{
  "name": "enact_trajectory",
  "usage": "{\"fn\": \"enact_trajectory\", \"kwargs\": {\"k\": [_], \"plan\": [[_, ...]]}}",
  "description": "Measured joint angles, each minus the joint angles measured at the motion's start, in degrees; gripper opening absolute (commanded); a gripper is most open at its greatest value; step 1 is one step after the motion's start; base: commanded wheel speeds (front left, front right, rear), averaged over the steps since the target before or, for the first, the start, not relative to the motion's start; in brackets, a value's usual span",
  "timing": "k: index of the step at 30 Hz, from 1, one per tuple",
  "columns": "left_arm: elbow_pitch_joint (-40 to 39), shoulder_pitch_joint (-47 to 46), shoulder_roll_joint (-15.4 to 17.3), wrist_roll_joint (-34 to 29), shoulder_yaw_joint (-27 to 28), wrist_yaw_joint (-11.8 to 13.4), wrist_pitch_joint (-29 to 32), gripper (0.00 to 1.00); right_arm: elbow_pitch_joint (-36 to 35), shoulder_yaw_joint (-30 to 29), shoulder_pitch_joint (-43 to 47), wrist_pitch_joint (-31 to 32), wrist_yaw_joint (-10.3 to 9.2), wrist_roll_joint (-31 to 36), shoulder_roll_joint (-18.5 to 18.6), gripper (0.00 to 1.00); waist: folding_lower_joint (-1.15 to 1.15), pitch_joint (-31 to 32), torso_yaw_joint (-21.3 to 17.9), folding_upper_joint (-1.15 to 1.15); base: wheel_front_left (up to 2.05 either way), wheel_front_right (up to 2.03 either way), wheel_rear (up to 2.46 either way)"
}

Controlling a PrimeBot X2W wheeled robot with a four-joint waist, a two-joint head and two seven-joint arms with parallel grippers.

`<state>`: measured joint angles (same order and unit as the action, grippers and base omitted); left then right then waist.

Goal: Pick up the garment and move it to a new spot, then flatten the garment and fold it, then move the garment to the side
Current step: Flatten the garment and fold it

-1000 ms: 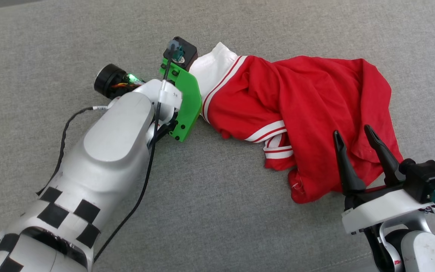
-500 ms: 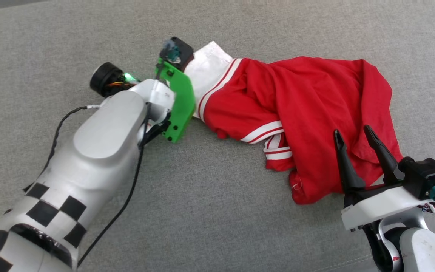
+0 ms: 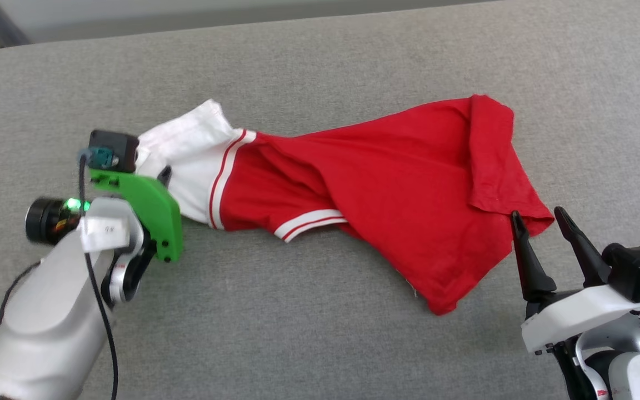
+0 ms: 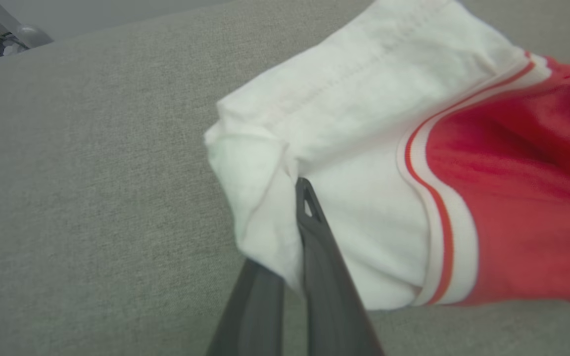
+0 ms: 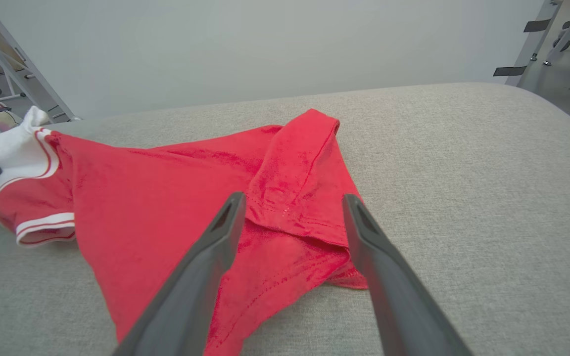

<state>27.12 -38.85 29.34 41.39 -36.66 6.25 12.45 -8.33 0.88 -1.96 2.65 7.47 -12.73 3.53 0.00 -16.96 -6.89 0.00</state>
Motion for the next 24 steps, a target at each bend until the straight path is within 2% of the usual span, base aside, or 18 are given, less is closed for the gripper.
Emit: {"fn": "enact_trajectory", "kwargs": {"k": [4,8,12,16,17,18,19,20,24], "plan": [[-8.1,11.9,2.5,3.2,3.0,5.8,-2.6,0.0,-0.9,-1.2,1.5,1.6,0.0,0.2,0.0,1.0,0.0,1.7,2.6,0.0,0.0,0.0,0.0],[-15.0,22.4,2.9,5.4,4.3,10.3,-4.6,0.0,-1.2,-2.3,2.6,2.9,0.0,0.2,0.0,1.0,0.0,3.1,4.9,0.0,0.0,0.0,0.0],[-18.5,29.5,2.1,7.4,4.5,12.6,-6.1,0.0,-1.1,-3.0,3.4,3.9,0.0,0.2,-0.1,1.0,-0.01,4.4,6.6,0.0,0.0,0.0,0.0],[-19.3,31.7,0.5,7.7,3.7,12.7,-7.9,0.0,-0.7,-3.4,3.7,5.5,0.0,-0.2,-0.1,1.0,0.0,5.4,7.8,0.0,0.0,0.0,0.0],[-19.3,31.7,0.0,7.7,3.6,12.6,-8.3,0.3,-0.4,-3.4,3.7,5.9,-0.01,-0.3,-0.1,1.0,0.0,5.6,8.0,0.0,0.0,0.0,0.0],[-19.3,31.7,-0.3,7.6,3.5,12.4,-8.9,0.67,-0.3,-3.5,3.7,6.2,0.0,-0.4,-0.1,1.0,-0.01,5.7,8.1,0.0,0.0,0.0,0.0],[-19.1,31.6,-0.6,6.8,3.3,12.4,-9.8,1.0,-0.1,-3.5,3.7,6.5,0.0,-0.7,0.0,1.0,-0.01,5.8,8.1,0.0,0.0,0.0,0.0],[-18.7,31.1,-0.9,5.8,3.5,12.2,-12.8,1.0,0.5,-3.7,3.9,8.0,0.0,-1.2,0.1,1.0,0.0,6.1,7.9,0.0,0.0,0.0,0.0],[-18.9,30.0,-0.8,2.9,3.9,12.2,-17.3,1.0,1.5,-3.7,4.0,10.4,0.0,-2.8,0.9,1.0,0.0,6.4,7.6,0.0,0.0,0.0,0.0]]}}
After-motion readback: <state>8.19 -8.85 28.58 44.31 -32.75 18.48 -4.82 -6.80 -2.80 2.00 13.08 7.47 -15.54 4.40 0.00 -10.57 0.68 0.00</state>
